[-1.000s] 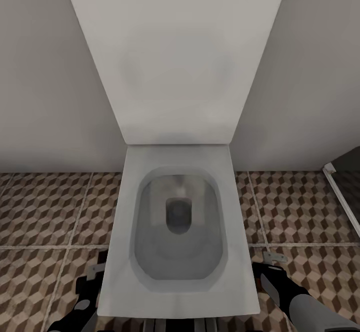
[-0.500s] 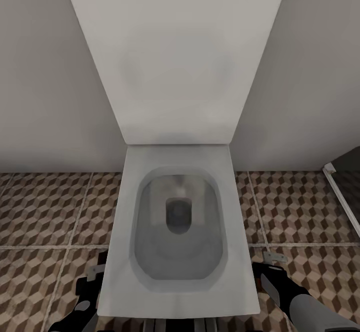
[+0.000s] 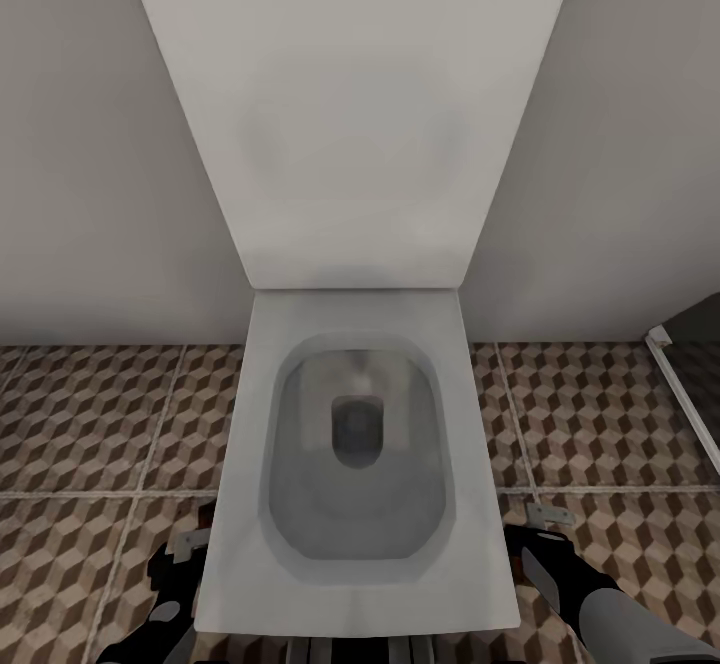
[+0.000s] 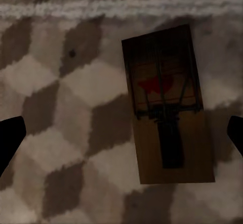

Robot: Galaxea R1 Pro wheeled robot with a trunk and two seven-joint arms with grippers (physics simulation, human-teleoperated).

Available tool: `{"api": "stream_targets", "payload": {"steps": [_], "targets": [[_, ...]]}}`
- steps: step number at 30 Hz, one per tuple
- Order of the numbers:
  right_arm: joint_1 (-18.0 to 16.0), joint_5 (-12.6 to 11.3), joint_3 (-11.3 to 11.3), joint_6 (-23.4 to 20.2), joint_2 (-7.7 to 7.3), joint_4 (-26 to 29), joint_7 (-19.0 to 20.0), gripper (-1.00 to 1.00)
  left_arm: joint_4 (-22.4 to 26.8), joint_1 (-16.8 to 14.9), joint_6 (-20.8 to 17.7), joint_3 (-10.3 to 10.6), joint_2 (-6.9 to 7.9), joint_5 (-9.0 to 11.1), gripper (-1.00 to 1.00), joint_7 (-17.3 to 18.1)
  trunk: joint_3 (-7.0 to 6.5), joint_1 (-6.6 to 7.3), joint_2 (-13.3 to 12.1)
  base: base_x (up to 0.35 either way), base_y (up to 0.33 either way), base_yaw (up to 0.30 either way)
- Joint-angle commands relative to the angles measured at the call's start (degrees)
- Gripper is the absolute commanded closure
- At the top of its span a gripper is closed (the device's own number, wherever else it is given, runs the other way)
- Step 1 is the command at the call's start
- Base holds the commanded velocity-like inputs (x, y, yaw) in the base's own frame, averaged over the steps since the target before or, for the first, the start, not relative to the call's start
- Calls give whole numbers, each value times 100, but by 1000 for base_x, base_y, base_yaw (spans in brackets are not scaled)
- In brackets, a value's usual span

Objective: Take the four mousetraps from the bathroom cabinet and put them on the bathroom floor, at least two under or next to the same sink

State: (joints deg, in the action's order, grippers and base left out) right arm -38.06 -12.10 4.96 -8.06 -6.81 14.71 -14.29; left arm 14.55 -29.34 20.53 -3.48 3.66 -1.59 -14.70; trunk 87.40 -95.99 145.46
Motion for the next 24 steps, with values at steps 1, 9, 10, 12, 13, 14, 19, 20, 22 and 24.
{"api": "stream_targets", "payload": {"steps": [1, 9, 10, 12, 13, 14, 19, 20, 22, 24], "targets": [[1, -47, 49, -37, -4, 14, -32, -100, -5, -2, 22, -30, -3, -17, -100, 3, 3, 1, 1, 0, 0, 0], [1, -47, 49, -37, -4, 14, -33, -100, 1, -2, 25, -30, -5, -23, -100, 3, 3, 1, 1, 0, 0, 0], [1, -47, 49, -37, -4, 14, -34, -100, 7, -2, 29, -30, -5, -24, -100, 2, 3, 1, 1, 0, 0, 0], [1, -47, 49, -37, -4, 14, -34, -100, 20, -2, 56, -30, -7, -23, -100, 2, 3, 1, 1, 0, 0, 0], [1, -47, 49, -37, -4, 14, -35, -100, 27, -2, 77, -30, -9, -22, -100, 2, 3, 1, 1, 0, 0, 0], [1, -47, 51, -37, -4, 14, -34, -100, 37, -2, 106, -30, -8, -21, -100, 2, 3, 1, 1, 0, 0, 0], [1, -44, 50, -34, -6, 14, -31, -100, 74, -2, 381, -25, -6, -18, -100, 2, 3, 1, 1, 0, 0, 0], [1, -43, 51, -31, -7, 14, -31, -100, 80, -2, 415, -23, -6, -18, -100, 2, 3, 1, 1, 0, 0, 0], [1, -40, 52, -25, -9, 14, -30, -100, 87, -2, 460, -21, -8, -18, -100, 2, 3, 1, 1, 0, 0, 0], [1, -37, 51, -20, -14, 14, -30, -100, 92, -2, 489, -21, -8, -16, -100, -4, 3, 1, 1, 0, 0, 0]]}}
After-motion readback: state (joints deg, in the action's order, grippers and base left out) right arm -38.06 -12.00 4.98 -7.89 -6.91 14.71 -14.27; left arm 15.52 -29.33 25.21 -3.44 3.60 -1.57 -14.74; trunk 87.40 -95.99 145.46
